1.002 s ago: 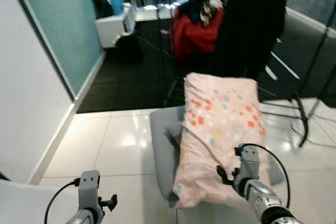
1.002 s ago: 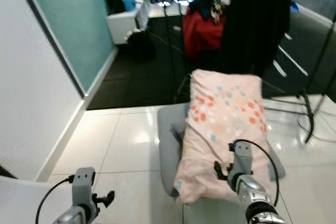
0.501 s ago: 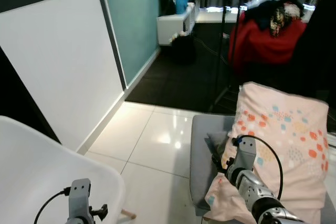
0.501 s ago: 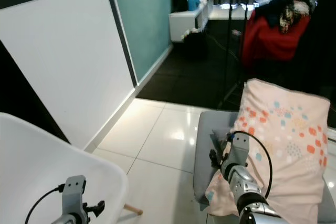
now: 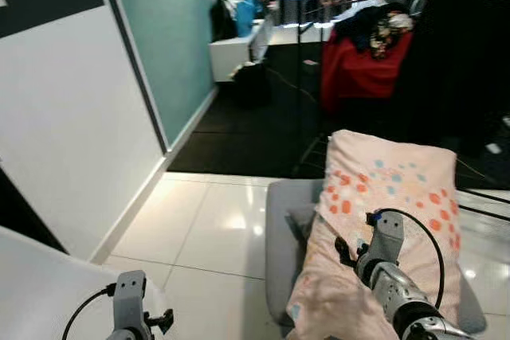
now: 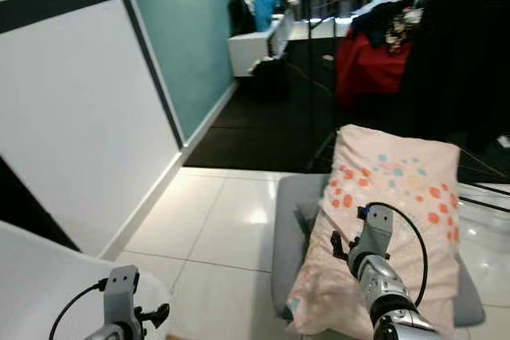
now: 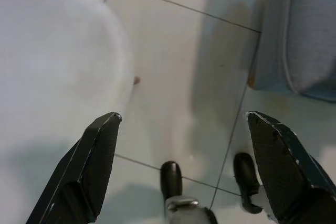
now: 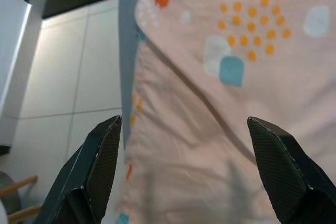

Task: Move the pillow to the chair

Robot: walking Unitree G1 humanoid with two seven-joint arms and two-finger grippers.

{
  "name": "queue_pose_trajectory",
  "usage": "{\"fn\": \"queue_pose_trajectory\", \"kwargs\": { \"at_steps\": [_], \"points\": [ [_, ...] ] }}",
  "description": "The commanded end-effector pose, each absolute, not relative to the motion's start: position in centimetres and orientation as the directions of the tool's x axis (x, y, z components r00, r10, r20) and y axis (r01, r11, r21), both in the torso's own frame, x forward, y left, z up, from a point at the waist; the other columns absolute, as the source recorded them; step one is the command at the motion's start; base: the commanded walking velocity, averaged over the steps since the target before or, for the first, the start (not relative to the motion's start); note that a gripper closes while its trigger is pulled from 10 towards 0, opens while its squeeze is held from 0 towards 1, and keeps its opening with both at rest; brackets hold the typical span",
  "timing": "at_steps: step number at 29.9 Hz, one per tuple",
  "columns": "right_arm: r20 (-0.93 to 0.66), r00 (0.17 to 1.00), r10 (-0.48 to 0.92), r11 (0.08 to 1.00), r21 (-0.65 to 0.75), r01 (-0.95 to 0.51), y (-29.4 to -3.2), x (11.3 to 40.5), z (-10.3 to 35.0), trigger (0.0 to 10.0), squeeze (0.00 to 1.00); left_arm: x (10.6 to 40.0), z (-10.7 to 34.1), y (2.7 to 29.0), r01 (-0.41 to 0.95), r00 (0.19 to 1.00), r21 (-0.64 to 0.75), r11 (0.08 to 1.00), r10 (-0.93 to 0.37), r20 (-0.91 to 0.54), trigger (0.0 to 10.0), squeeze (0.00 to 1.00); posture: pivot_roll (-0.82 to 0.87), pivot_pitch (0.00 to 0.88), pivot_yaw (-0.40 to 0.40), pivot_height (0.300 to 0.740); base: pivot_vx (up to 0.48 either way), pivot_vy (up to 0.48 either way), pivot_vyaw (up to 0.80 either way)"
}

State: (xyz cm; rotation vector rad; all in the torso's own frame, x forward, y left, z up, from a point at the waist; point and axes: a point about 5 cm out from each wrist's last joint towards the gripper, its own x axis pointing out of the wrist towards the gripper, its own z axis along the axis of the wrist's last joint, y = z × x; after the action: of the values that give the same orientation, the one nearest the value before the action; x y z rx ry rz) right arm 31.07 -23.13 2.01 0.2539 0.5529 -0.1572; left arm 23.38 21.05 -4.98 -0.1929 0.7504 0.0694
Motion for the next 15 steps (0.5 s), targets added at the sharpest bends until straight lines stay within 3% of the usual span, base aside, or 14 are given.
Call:
{"fn": "queue_pose_trajectory", "kwargs": {
  "at_steps": [1, 10, 15],
  "points": [
    [-0.550, 0.833, -0.062, 0.959, 0.200, 0.203, -22.46, 31.25, 1.93, 10.0, 0.00, 23.17, -5.07, 21.29, -0.141, 0.728, -0.153, 0.978, -0.002, -0.686, 10.0, 0.00, -0.22, 0.000, 0.061, 0.740, 0.000, 0.000, 0.00],
    [-0.536, 0.839, -0.091, 0.963, 0.168, 0.211, -23.23, 31.19, 2.13, 10.0, 0.00, 23.11, -5.19, 20.69, -0.119, 0.731, -0.173, 0.978, -0.032, -0.682, 10.0, 0.00, -0.23, 0.000, 0.063, 0.740, 0.000, 0.000, 0.00],
    [-0.522, 0.849, -0.084, 0.960, 0.187, 0.210, -23.16, 31.59, 2.57, 10.0, 0.00, 23.20, -5.13, 20.79, -0.131, 0.733, -0.173, 0.976, -0.022, -0.680, 10.0, 0.00, -0.23, 0.000, 0.065, 0.740, 0.000, -0.350, 0.00]
  ]
}}
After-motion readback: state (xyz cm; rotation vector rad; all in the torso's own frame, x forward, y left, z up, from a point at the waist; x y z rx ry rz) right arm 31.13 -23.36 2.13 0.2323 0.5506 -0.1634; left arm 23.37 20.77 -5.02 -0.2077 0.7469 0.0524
